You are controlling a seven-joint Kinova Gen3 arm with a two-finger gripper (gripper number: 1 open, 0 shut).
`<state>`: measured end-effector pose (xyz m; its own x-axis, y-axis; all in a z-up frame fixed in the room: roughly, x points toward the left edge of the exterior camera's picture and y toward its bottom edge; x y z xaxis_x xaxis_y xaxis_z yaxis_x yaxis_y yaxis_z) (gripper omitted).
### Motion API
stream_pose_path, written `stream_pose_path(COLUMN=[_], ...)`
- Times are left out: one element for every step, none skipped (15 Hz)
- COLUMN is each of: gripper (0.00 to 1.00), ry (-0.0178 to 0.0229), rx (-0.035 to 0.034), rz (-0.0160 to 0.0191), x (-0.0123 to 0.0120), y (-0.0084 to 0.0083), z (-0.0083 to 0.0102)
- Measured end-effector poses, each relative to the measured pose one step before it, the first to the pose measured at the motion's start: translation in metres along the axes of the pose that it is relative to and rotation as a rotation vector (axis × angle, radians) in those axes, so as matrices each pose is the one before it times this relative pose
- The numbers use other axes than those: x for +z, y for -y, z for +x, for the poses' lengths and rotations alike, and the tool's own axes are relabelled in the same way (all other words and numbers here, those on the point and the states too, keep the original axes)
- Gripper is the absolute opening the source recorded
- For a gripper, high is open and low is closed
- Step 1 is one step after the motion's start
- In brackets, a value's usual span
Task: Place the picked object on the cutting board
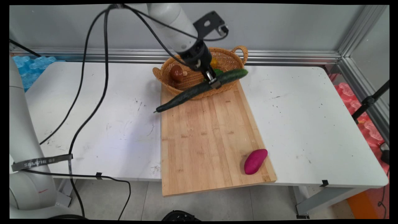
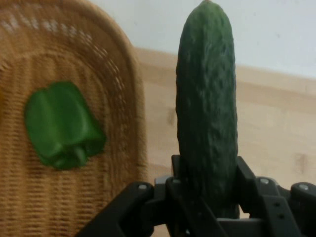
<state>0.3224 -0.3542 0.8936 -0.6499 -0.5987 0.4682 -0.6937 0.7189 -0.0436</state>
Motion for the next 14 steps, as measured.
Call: stream_pose_path(gripper=[0.0,0.0,0.0,0.0,0.0,0.0,0.0,0.0,0.0,0.0,0.0,0.0,0.0,0.0], ry=[0.01062,0.01277,0.01326,0.01115,0.0129,0.01302,0.01231,0.01064,0.00687,0.00963,0.00954,0.01,0.00608,0.0036], rx=[0.00086,0.00148,0.00094,0.0017,0.00235,0.00305,0.00205,0.00205,0.00096,0.00099,-0.00044,-0.00059,-0.00021,0.00033], rz=[-0.00022,-0.00005,-0.00002,0.00016,-0.00019,-0.00087,-0.00154,-0.00162,-0.00133,-0.00206,-0.00252,-0.00288,-0.00188,-0.00128], x=[0.00638,0.00787,0.00853,0.00748,0.00872,0.00907,0.00868,0.00727,0.00476,0.00676,0.00727,0.00769,0.00475,0.00298], y=[-0.00315,-0.00339,-0.00306,-0.00237,-0.00255,-0.0026,-0.00228,-0.00203,-0.00132,-0.00192,-0.00228,-0.00228,-0.00147,-0.00099], z=[-0.00251,-0.00257,-0.00237,-0.00165,-0.00162,-0.00078,-0.00076,-0.00028,-0.00008,-0.00011,0.00023,0.00009,0.00011,0.00014])
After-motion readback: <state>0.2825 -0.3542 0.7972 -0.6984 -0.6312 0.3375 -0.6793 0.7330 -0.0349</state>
